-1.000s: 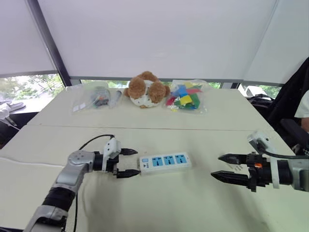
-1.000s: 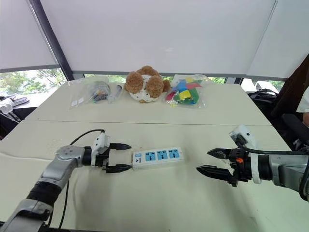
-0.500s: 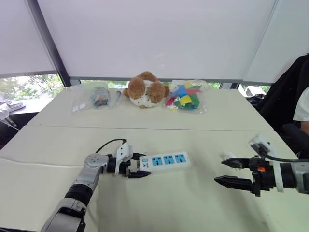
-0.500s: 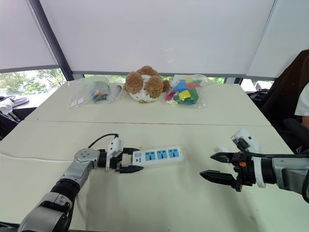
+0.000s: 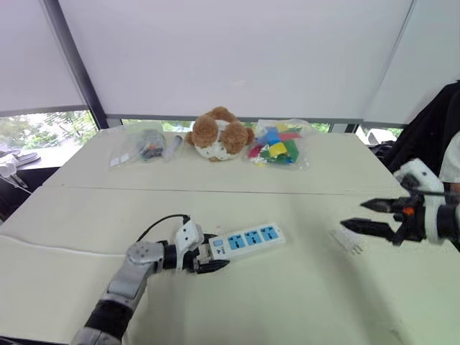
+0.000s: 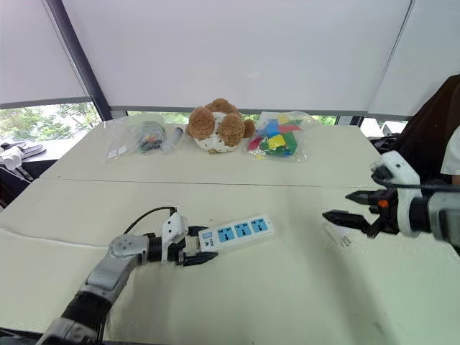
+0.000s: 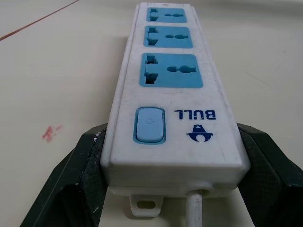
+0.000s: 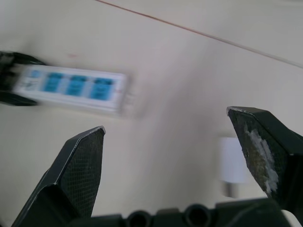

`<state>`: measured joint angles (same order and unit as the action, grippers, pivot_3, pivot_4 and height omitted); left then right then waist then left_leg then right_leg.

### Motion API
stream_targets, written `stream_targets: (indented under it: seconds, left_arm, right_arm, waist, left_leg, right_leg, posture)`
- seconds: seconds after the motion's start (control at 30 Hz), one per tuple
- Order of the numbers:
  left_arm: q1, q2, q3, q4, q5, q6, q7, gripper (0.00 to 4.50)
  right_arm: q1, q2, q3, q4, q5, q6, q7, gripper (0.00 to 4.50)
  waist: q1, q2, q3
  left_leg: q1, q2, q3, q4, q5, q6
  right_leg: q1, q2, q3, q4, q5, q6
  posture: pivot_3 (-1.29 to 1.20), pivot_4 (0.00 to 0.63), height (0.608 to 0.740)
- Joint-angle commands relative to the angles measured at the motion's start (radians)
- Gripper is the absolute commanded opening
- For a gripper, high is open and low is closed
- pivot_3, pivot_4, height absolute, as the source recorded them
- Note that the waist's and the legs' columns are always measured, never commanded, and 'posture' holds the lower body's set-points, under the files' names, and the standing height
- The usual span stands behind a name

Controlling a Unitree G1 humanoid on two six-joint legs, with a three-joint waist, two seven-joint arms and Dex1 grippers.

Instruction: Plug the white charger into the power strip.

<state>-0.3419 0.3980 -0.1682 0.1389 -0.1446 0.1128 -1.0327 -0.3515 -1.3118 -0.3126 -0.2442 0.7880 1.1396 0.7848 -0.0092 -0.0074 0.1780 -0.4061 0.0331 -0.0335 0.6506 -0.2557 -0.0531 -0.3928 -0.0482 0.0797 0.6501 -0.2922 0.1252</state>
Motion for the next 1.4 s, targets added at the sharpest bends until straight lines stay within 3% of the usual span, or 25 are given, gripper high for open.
stream_targets:
  seconds: [0.03, 0.13, 0.27, 0.53, 0.97, 1.33, 1.4]
  left_arm:
    - [0.038, 0.001, -0.053, -0.079, 0.032, 0.07, 0.042, 3.03]
    - [0.049, 0.005, -0.059, -0.09, 0.032, 0.069, 0.056, 3.03]
    - [0.042, 0.017, -0.057, -0.053, 0.038, 0.032, 0.054, 3.03]
    - [0.06, 0.013, -0.069, -0.049, 0.041, -0.002, 0.075, 3.03]
    - [0.086, 0.009, -0.094, -0.049, 0.046, -0.027, 0.083, 3.03]
    - [0.112, -0.005, -0.108, -0.057, 0.051, -0.037, 0.112, 3.03]
    - [0.117, -0.006, -0.108, -0.059, 0.051, -0.036, 0.116, 3.03]
  right_arm:
    - [-0.14, -0.027, 0.213, 0.116, -0.108, -0.045, 0.104, 4.5]
    - [-0.294, -0.004, 0.409, 0.226, -0.22, -0.071, 0.214, 4.5]
    - [-0.542, 0.111, 0.676, 0.461, -0.416, -0.091, 0.346, 4.5]
    - [-0.788, 0.283, 0.902, 0.891, -0.696, -0.235, 0.553, 4.5]
    - [-0.953, 0.436, 0.975, 1.345, -0.991, -0.446, 0.78, 4.5]
    - [-0.989, 0.553, 0.925, 1.513, -1.113, -0.504, 0.756, 4.5]
    - [-0.987, 0.572, 0.915, 1.527, -1.125, -0.51, 0.737, 3.98]
  waist:
    - [-0.001, 0.0, 0.0]
    - [-0.001, 0.001, 0.0]
    - [-0.004, 0.002, -0.001]
    - [0.0, 0.002, 0.0]
    - [-0.003, 0.006, -0.001]
    - [0.0, 0.008, -0.003]
    - [0.0, 0.009, -0.003]
  left_leg:
    - [0.0, 0.0, 0.0, 0.0, 0.0, 0.0]
    - [0.0, 0.0, 0.002, 0.0, 0.0, 0.0]
    - [-0.001, -0.001, 0.002, 0.0, 0.0, 0.0]
    - [-0.002, -0.001, 0.001, 0.0, 0.0, 0.0]
    - [0.0, -0.001, 0.002, 0.0, 0.0, 0.0]
    - [0.0, -0.002, 0.002, 0.0, 0.0, 0.0]
    - [0.0, -0.002, 0.002, 0.0, 0.0, 0.0]
  right_leg:
    - [0.0, 0.0, 0.0, -0.001, 0.0, 0.0]
    - [0.0, 0.0, 0.001, -0.001, 0.0, -0.001]
    - [-0.001, 0.0, 0.001, -0.002, 0.0, -0.001]
    - [-0.002, -0.001, 0.0, -0.001, 0.0, 0.0]
    - [-0.001, -0.001, 0.0, 0.0, 0.0, 0.0]
    - [0.0, -0.001, 0.0, 0.0, 0.0, 0.0]
    - [0.0, -0.001, 0.0, 0.0, 0.0, 0.0]
  posture:
    - [0.0, 0.15, 0.739]
    - [0.0, 0.15, 0.739]
    - [0.0, 0.15, 0.739]
    - [0.0, 0.15, 0.739]
    - [0.0, 0.15, 0.739]
    - [0.0, 0.15, 0.739]
    - [0.0, 0.15, 0.739]
